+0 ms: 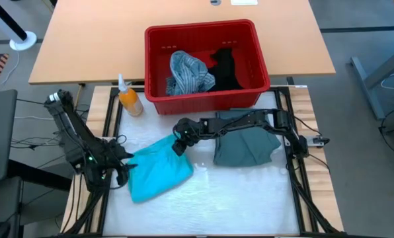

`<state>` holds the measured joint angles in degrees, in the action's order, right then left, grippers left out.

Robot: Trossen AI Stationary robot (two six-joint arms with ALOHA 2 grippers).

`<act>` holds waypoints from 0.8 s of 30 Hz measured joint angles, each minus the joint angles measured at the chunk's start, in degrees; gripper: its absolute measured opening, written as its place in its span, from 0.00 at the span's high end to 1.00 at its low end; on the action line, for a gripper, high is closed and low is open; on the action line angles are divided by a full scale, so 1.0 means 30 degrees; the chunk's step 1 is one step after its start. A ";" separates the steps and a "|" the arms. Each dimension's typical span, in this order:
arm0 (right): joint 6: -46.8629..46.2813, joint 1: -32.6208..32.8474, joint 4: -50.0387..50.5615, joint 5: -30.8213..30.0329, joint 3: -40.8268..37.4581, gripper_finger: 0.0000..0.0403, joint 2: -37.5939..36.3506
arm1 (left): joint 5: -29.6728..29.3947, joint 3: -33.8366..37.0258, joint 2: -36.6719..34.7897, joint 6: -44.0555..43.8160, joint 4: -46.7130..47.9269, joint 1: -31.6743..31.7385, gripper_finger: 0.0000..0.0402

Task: Fold Laundry from Bin
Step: Fold the light blue shorts, then stack the folded light blue shorts on the folded dark blue pants

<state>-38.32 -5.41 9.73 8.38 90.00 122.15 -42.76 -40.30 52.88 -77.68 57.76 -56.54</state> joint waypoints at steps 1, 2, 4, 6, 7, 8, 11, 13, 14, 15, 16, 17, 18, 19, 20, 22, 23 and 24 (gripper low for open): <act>-0.0225 -0.0125 0.0210 0.0117 0.0117 0.43 0.0000 | 0.0256 0.0277 0.0122 0.0598 -0.0675 0.0248 0.50; -0.0309 -0.0247 0.0429 0.0121 0.0282 0.42 0.0000 | 0.0379 0.0496 0.0212 0.1142 -0.1238 0.0485 0.50; -0.0300 -0.0425 0.0909 0.0108 0.0816 0.41 0.0000 | 0.0341 0.0736 0.0376 0.1948 -0.1862 0.0945 0.50; -0.0246 -0.0604 0.1507 -0.0065 0.1476 0.41 -0.0015 | -0.0049 0.0736 0.0535 0.2647 -0.1938 0.1441 0.50; -0.0132 -0.0691 0.2095 -0.0227 0.1918 0.41 -0.0015 | -0.0193 0.0736 0.0540 0.3093 -0.2011 0.1747 0.50; 0.0022 -0.0777 0.2859 -0.0247 0.2416 0.41 -0.0015 | -0.0234 0.0736 0.0533 0.3529 -0.2064 0.2053 0.50; 0.0615 -0.0799 0.5244 -0.0564 0.3739 0.42 -0.0341 | 0.0422 0.0739 0.0538 0.5099 -0.2347 0.3143 0.50; 0.0822 -0.0493 0.6430 -0.1558 0.4204 0.42 -0.0946 | 0.1241 0.0740 0.0540 0.6617 -0.3053 0.3852 0.50; 0.0885 -0.0189 0.7112 -0.2352 0.4233 0.43 -0.1363 | 0.1536 0.0744 0.0540 0.7450 -0.3512 0.4228 0.50; 0.0928 0.0194 0.7680 -0.3264 0.4233 0.43 -0.1860 | 0.1770 0.0744 0.0535 0.8322 -0.3993 0.4630 0.50; 0.0926 0.0710 0.8229 -0.4386 0.4244 0.43 -0.2345 | 0.2087 0.0744 0.0540 0.9249 -0.4505 0.5089 0.50; 0.0898 0.1317 0.8987 -0.5604 0.4268 0.43 -0.2816 | 0.2397 0.0744 0.0540 1.0089 -0.4969 0.5608 0.50; 0.0640 0.1965 0.9818 -0.6916 0.4269 0.44 -0.3271 | 0.2741 0.0744 0.0540 1.0790 -0.5381 0.6130 0.50; 0.0104 0.2577 1.0492 -0.8180 0.4269 0.44 -0.3609 | 0.3176 0.0744 0.0540 1.1386 -0.5571 0.6650 0.50; -0.0528 0.3155 1.0868 -0.9089 0.4269 0.44 -0.3818 | 0.3645 0.0741 0.0540 1.1826 -0.5521 0.7151 0.50; -0.1692 0.4180 1.0688 -0.9738 0.3968 0.44 -0.4002 | 0.4546 0.0744 0.0540 1.2626 -0.5237 0.8001 0.50; -0.2185 0.4637 1.0062 -0.9805 0.3638 0.44 -0.4005 | 0.4967 0.0744 0.0540 1.3024 -0.5055 0.8332 0.50; -0.2443 0.4994 0.9147 -0.9844 0.3166 0.43 -0.3979 | 0.5363 0.0744 0.0540 1.3524 -0.4842 0.8624 0.50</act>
<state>-45.64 9.57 37.17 -21.15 99.50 110.21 -26.67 -38.06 54.50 -37.11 43.23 -30.67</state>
